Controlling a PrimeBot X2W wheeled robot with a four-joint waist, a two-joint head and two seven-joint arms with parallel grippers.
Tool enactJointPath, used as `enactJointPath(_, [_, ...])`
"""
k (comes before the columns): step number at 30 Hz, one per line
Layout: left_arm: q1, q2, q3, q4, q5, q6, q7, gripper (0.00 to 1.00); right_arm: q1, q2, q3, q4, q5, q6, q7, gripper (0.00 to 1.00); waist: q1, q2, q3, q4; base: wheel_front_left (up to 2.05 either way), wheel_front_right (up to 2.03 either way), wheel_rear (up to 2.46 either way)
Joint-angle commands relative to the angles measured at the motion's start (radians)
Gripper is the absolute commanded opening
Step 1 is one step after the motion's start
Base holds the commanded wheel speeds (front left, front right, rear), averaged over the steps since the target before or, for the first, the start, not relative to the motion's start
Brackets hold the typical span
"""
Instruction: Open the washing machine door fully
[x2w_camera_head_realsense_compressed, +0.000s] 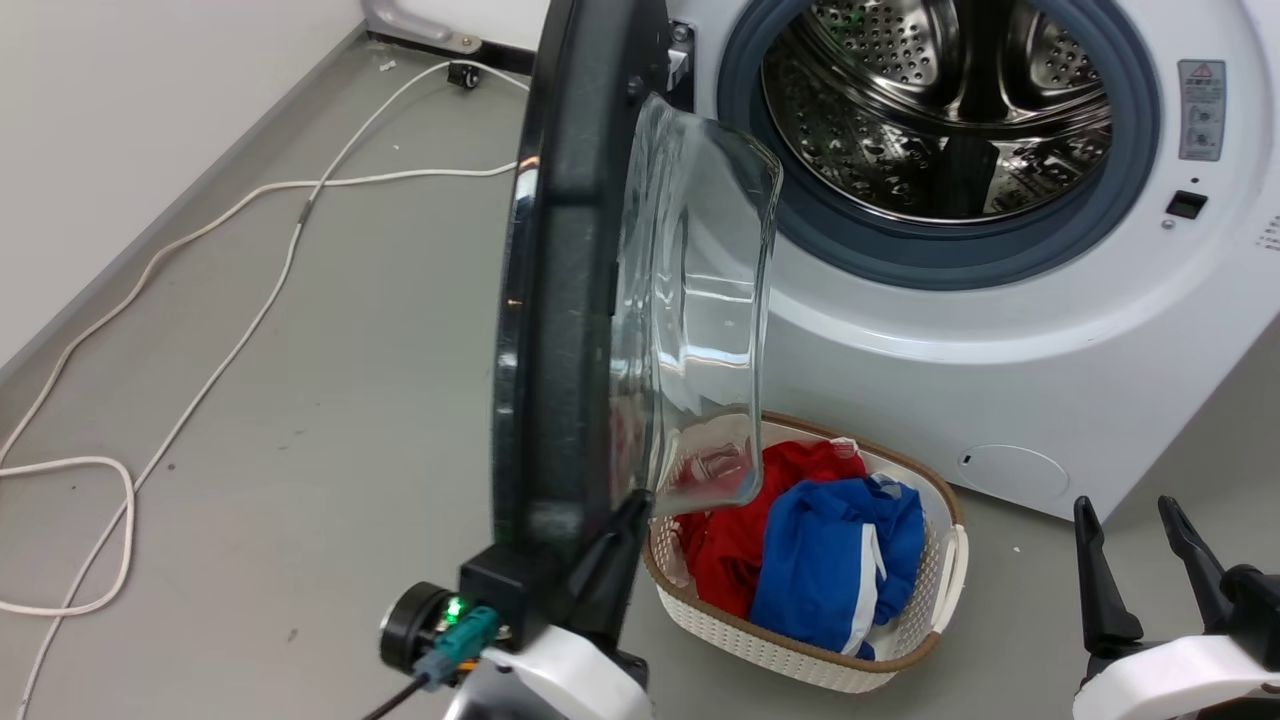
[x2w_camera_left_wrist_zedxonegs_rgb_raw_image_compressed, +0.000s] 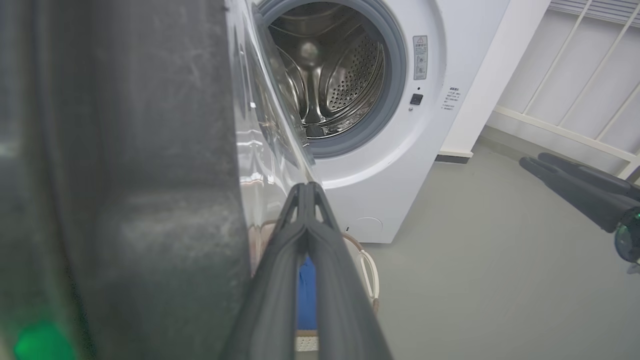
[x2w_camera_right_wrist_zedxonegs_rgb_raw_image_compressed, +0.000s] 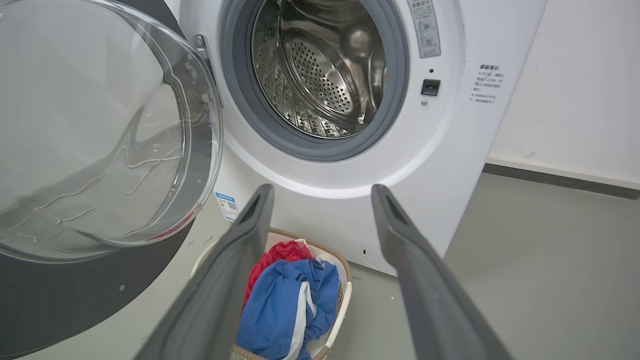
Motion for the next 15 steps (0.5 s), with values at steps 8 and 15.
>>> enactJointPath(8, [0.027,0.053,0.152,0.04,-0.072,0.042,-0.068,0.0,-0.019,0.002,0.005,-0.014,0.004,0.0,-0.005,1.0,0.0,0.0,0.024,0.017,0.0,0.0,0.0])
enactJointPath(15, [0.01,0.11,0.32,0.122,-0.145,0.055,-0.159,0.0,-0.05,-0.002,0.033,-0.033,-0.001,0.0,-0.005,1.0,0.0,0.0,0.068,-0.01,0.0,0.0,0.0])
